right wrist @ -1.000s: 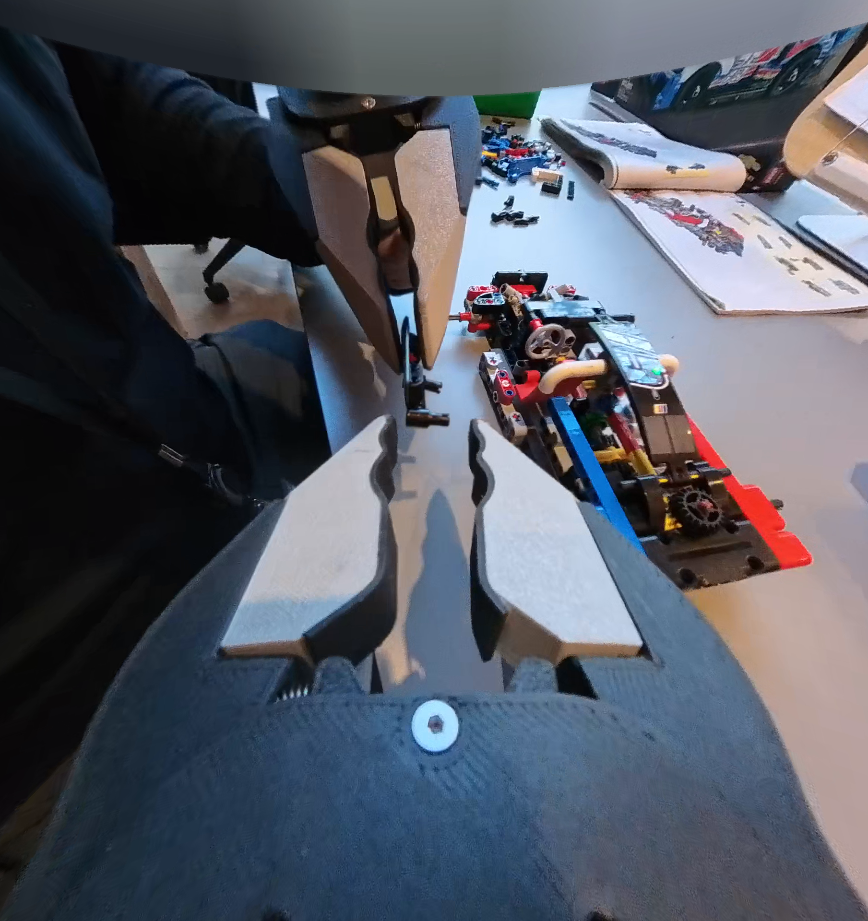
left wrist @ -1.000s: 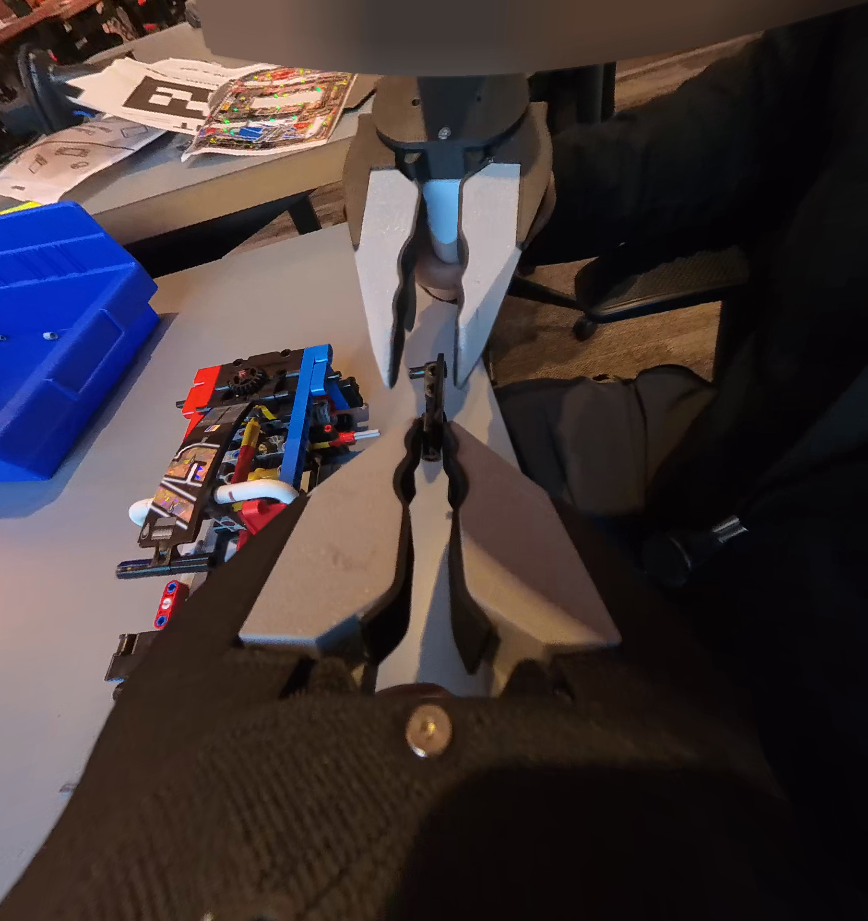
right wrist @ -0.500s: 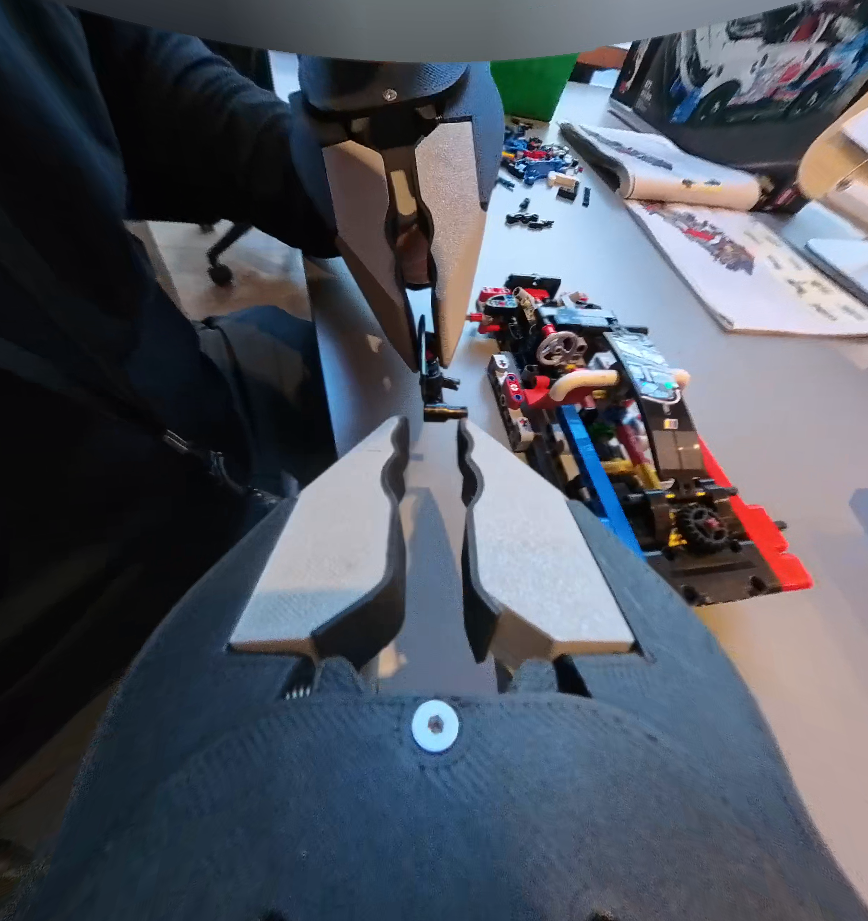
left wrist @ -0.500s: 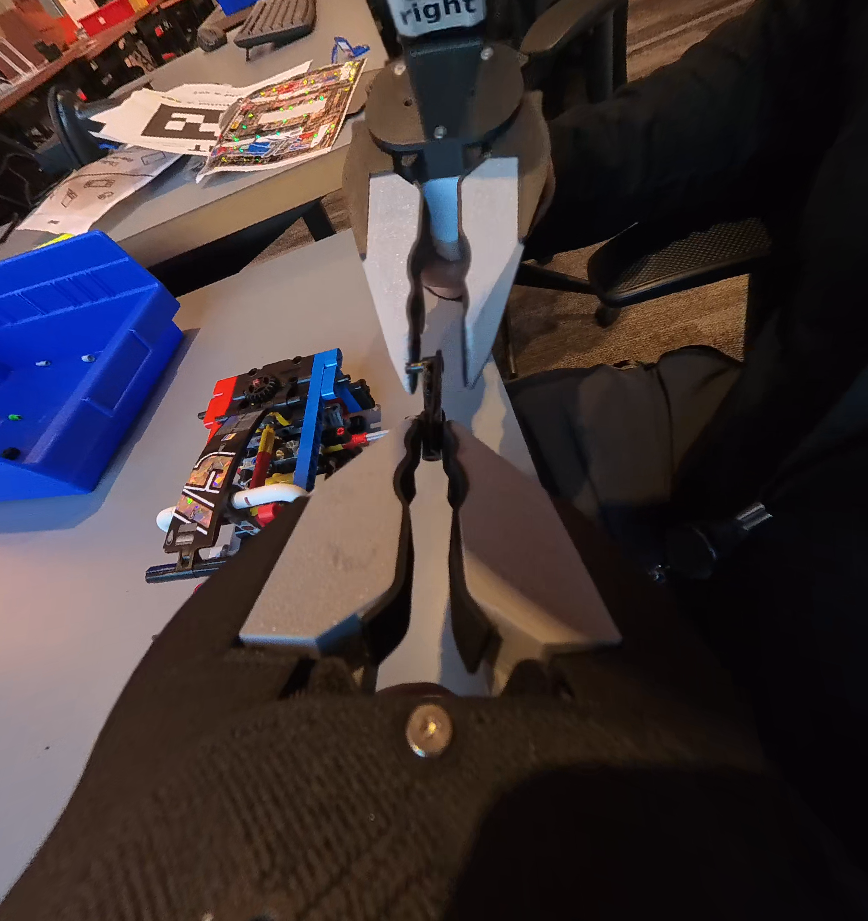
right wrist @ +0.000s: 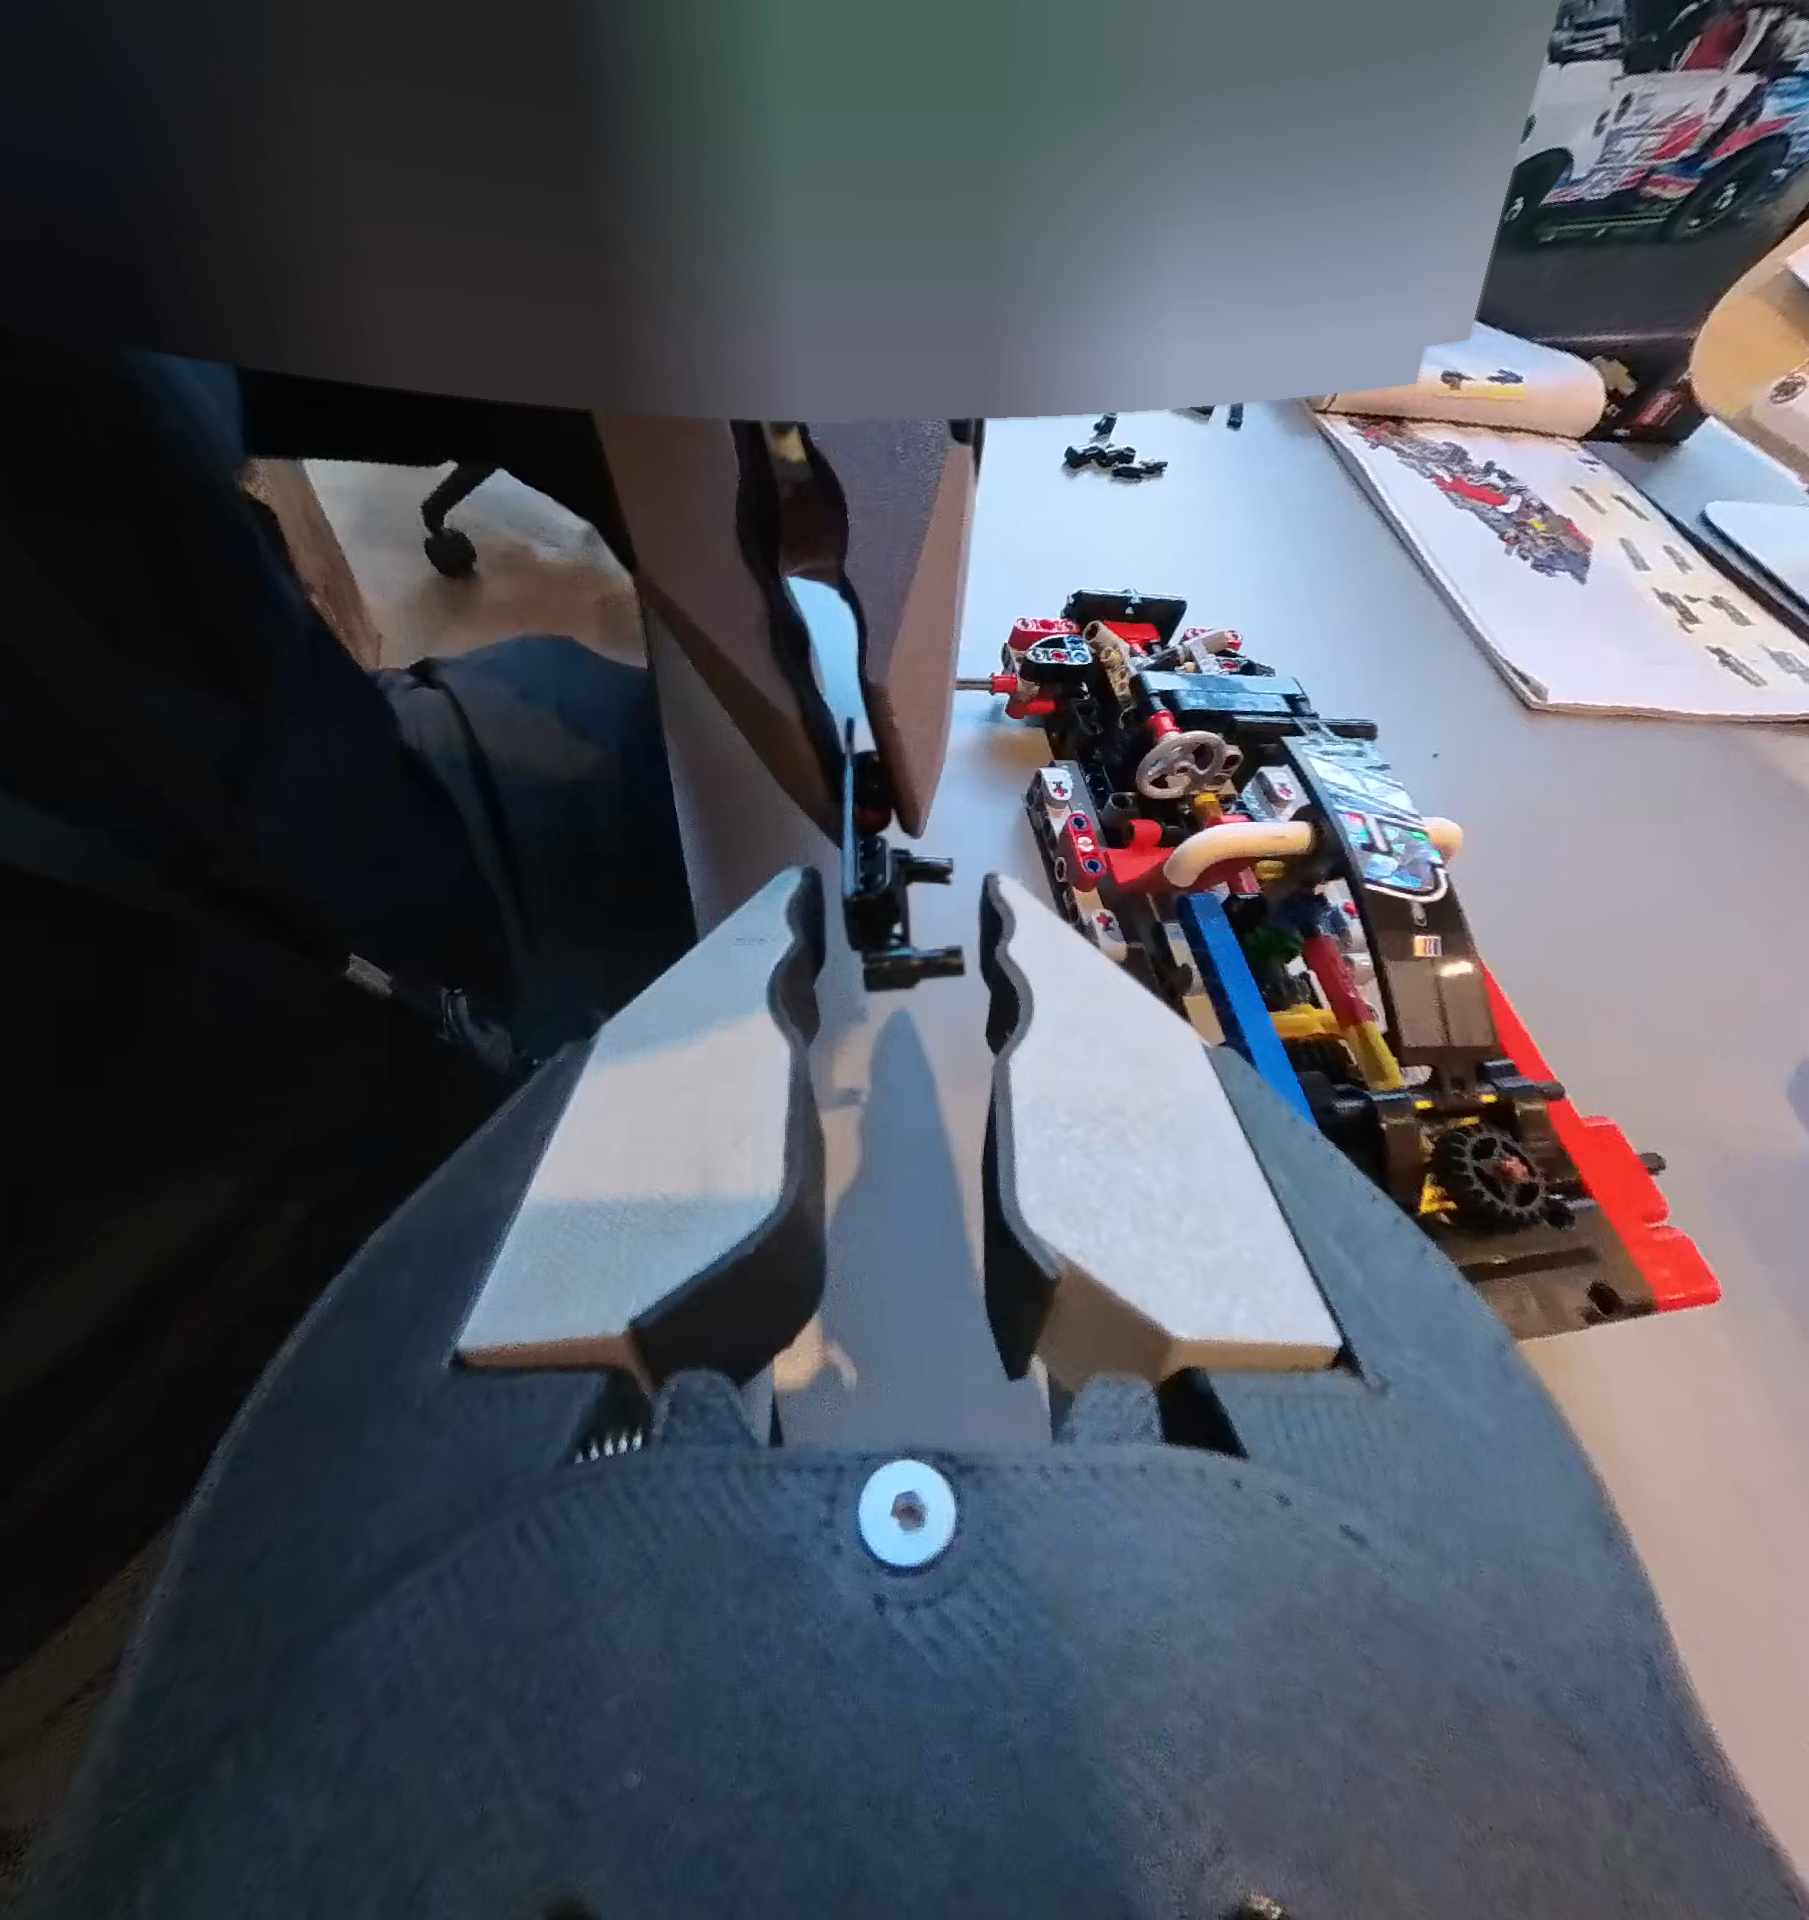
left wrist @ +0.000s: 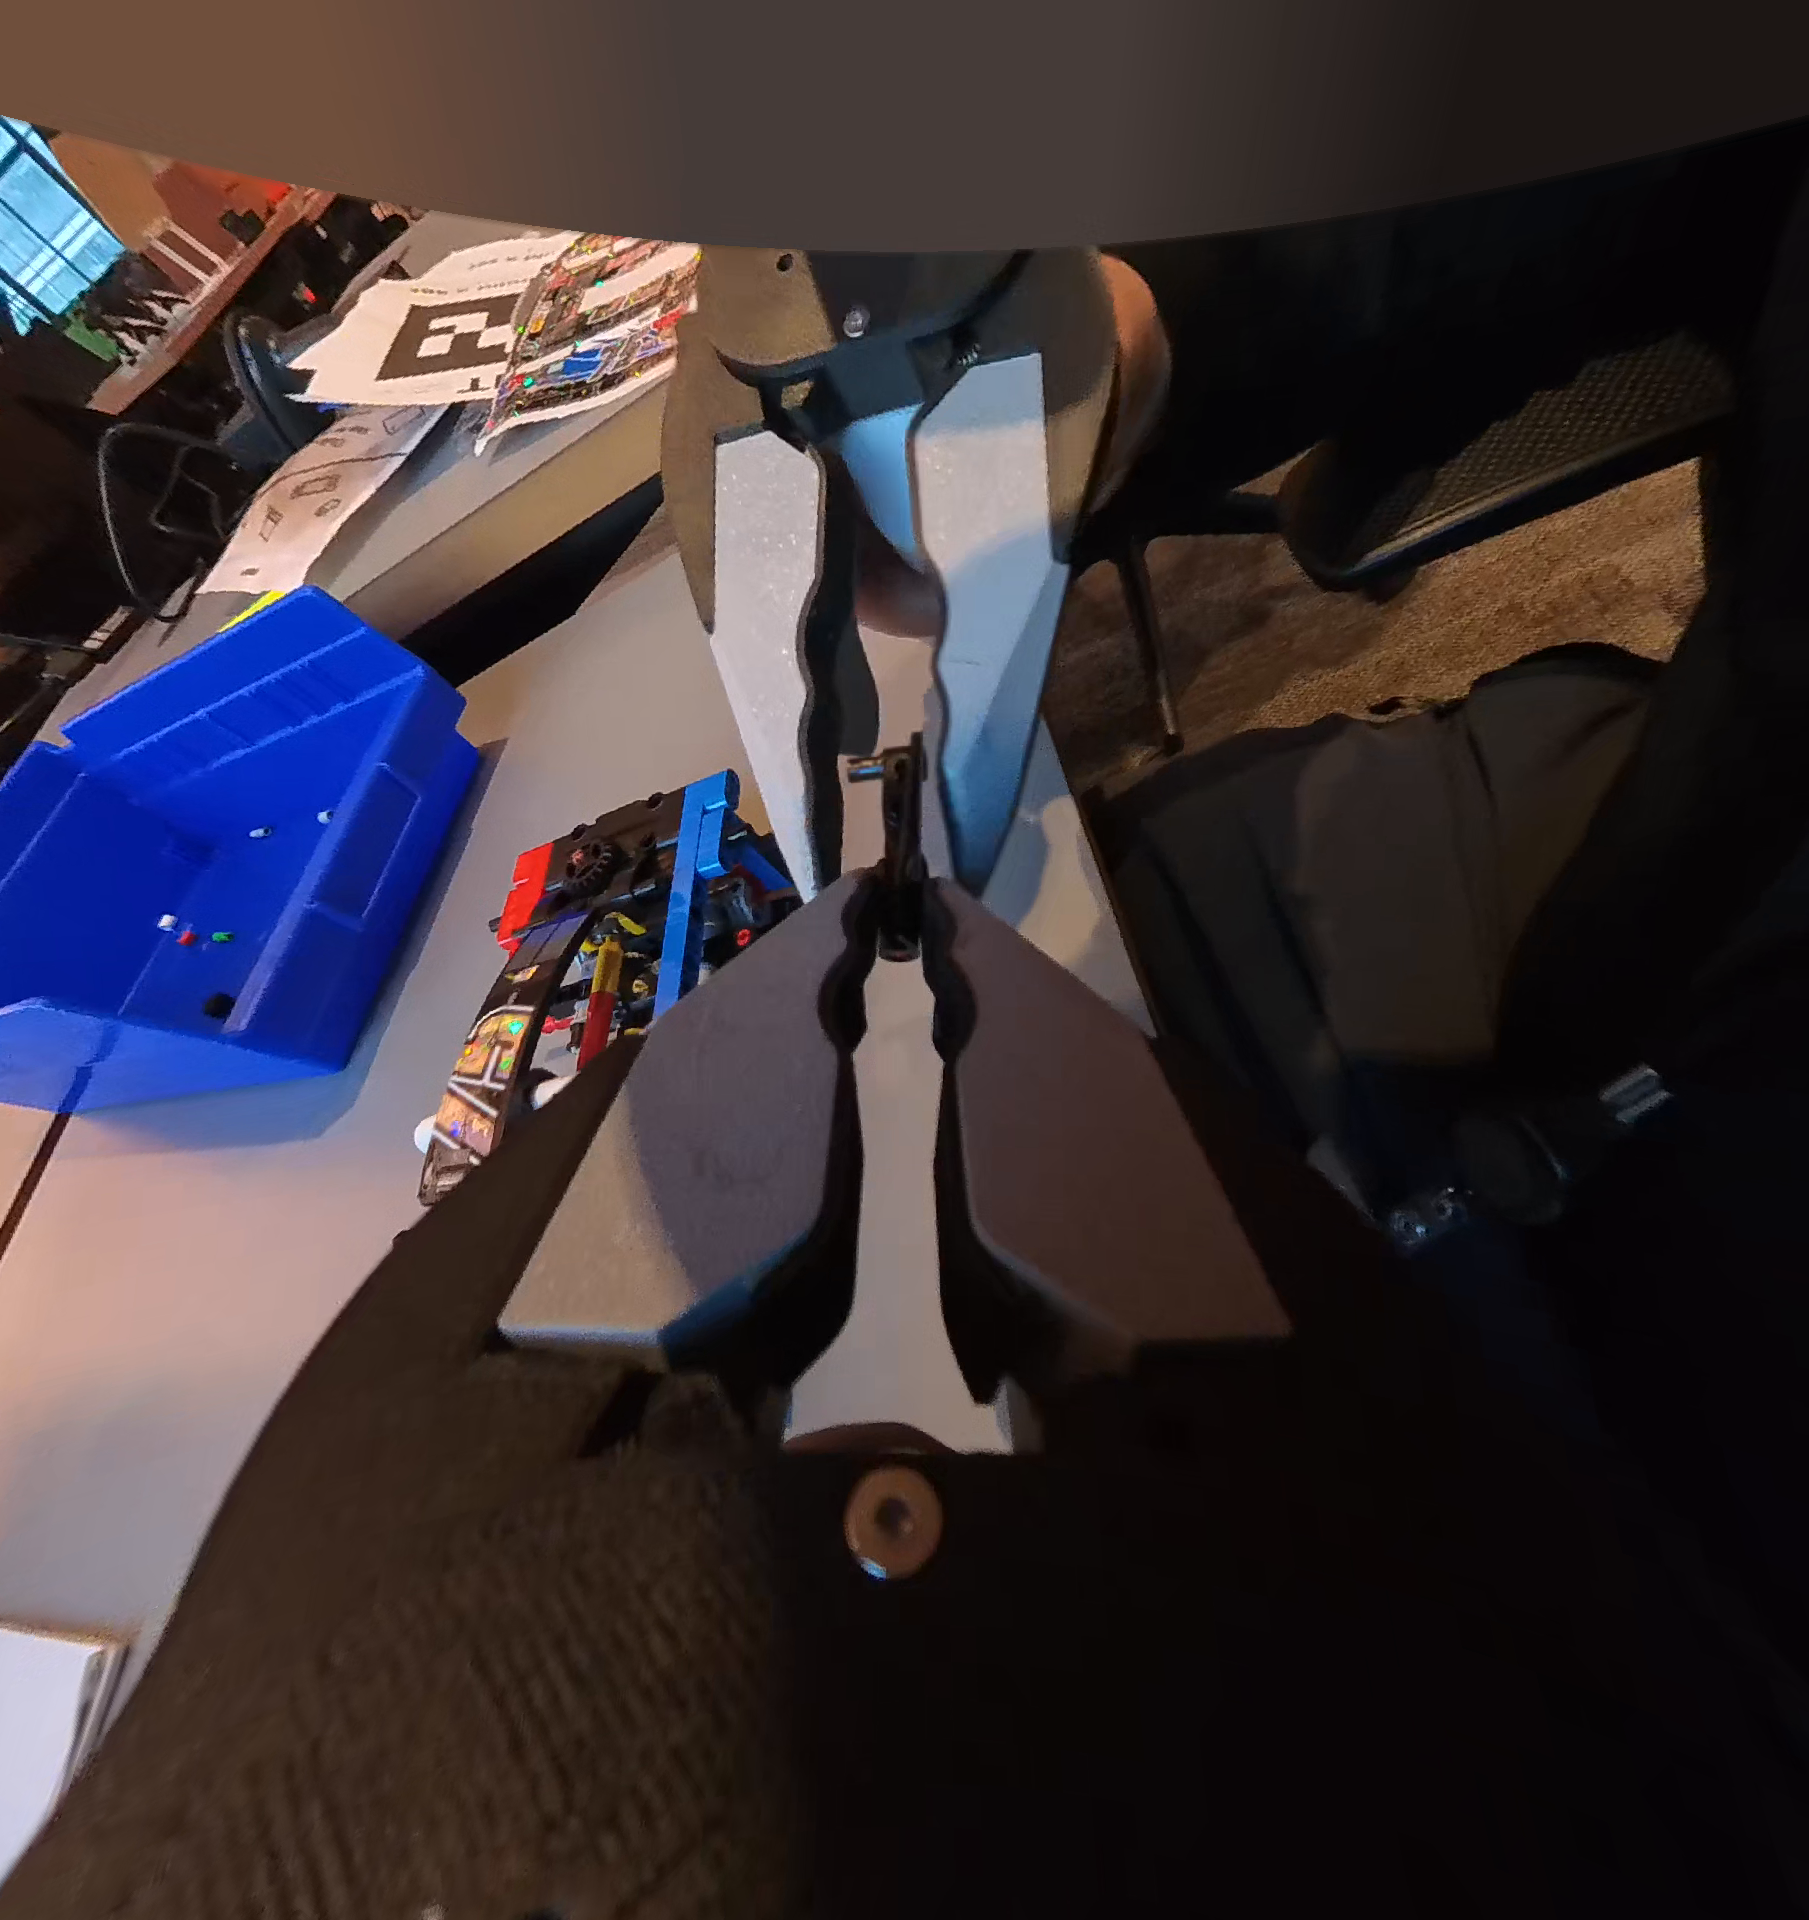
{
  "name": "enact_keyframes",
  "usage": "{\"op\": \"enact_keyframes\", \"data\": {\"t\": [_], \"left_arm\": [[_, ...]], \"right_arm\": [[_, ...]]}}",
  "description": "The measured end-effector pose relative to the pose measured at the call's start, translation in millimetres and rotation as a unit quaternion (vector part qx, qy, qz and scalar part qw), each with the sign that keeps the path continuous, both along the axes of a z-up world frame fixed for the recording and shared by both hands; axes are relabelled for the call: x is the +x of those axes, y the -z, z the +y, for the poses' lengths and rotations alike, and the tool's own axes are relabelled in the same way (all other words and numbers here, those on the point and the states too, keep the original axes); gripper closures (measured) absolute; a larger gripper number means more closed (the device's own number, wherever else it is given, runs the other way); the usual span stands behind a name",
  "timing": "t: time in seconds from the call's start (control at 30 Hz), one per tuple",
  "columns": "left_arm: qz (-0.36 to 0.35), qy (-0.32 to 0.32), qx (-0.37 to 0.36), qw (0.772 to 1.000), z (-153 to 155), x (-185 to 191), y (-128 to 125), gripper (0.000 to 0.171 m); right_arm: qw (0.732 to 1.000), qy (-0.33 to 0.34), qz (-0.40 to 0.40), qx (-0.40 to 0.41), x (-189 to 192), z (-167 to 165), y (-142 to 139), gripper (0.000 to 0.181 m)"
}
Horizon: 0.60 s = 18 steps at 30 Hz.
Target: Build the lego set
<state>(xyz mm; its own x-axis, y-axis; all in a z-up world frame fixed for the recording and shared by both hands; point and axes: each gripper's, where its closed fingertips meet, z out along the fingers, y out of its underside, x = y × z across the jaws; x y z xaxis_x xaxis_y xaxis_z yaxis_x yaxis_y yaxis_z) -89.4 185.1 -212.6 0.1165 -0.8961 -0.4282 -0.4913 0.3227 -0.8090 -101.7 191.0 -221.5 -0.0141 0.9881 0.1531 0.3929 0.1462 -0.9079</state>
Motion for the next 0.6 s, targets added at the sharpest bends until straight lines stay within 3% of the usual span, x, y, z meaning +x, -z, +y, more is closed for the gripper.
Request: {"op": "enact_keyframes", "data": {"t": [0.07, 0.17, 0.4, 0.53, 0.6], "left_arm": [[-0.002, 0.002, 0.004, 1.000, 0, 0, 0, 0.167], [-0.009, 0.003, -0.004, 1.000, 1, 1, 1, 0.167], [-0.076, 0.050, -0.105, 0.990, -6, -2, -7, 0.167], [-0.110, 0.080, -0.168, 0.976, -8, -6, -10, 0.167], [-0.119, 0.074, -0.169, 0.976, -5, -7, -11, 0.167]], "right_arm": [[1.000, -0.008, 0.014, 0.005, -1, -1, -3, 0.165], [1.000, -0.015, 0.012, 0.009, -1, 0, -2, 0.166], [0.995, -0.065, 0.043, 0.069, -5, -6, -10, 0.168], [0.985, -0.071, 0.026, 0.152, -8, -8, -13, 0.168], [0.987, -0.060, 0.021, 0.149, -9, -5, -14, 0.168]]}}
